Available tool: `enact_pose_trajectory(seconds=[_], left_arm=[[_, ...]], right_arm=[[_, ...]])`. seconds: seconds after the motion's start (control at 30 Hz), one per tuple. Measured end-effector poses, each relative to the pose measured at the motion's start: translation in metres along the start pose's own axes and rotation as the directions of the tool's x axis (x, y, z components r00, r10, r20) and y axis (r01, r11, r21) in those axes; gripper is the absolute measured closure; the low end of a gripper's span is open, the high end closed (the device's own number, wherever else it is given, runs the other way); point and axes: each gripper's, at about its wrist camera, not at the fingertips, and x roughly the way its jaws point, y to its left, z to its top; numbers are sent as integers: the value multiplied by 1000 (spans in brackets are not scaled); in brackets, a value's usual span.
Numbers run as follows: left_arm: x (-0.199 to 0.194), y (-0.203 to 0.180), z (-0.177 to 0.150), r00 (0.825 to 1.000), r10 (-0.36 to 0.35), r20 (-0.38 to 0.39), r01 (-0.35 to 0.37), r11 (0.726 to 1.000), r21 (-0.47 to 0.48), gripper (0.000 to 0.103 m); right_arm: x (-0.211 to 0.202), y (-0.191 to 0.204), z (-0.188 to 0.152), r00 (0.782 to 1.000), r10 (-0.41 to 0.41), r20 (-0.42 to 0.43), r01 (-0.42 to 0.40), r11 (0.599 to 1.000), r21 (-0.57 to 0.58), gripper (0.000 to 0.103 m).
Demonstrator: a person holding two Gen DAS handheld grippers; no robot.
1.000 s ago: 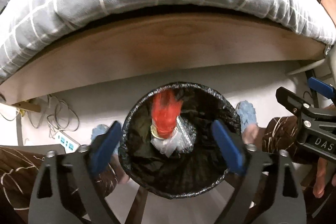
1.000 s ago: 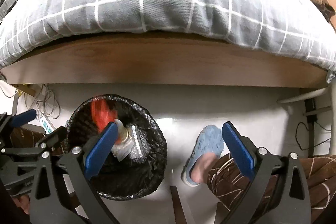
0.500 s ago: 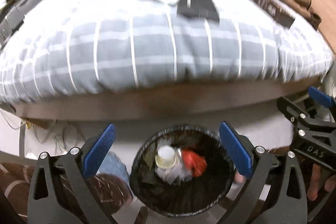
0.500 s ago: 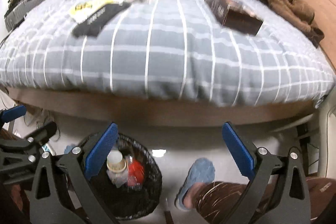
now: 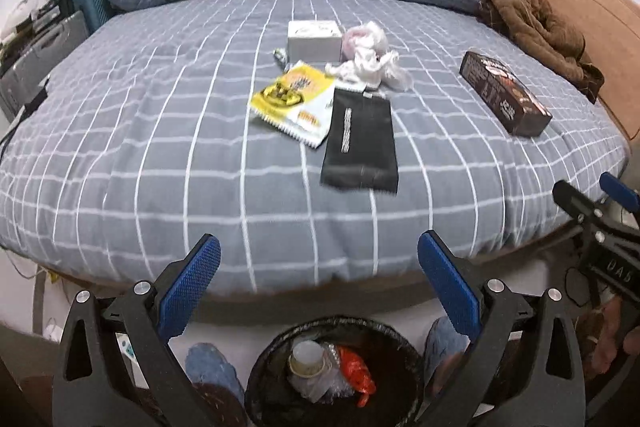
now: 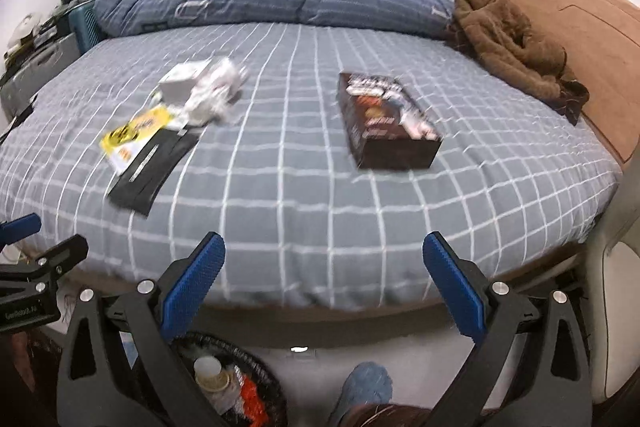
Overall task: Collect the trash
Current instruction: 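Raise both empty tools back toward the remaining trash on the bed, then grasp the black packet with the left tool while the right tool grasps the brown snack box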
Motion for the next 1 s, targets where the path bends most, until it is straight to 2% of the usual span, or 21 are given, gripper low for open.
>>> enact_pose_trajectory(seconds=[0.43, 0.73, 1.0], left_arm=[[32, -21, 35, 1000, 10, 15, -11, 999, 33, 6], [64, -29, 63, 1000, 20, 7, -21, 998, 64, 6], [90, -29, 71, 999, 23, -23, -21, 997, 75, 6]], right_arm=[[38, -35, 45, 999, -48, 20, 47, 998, 34, 8], [74, -48, 65, 997, -72, -12, 72, 996, 46, 8], [112, -54, 84, 995, -75, -59, 78, 995, 55, 8]])
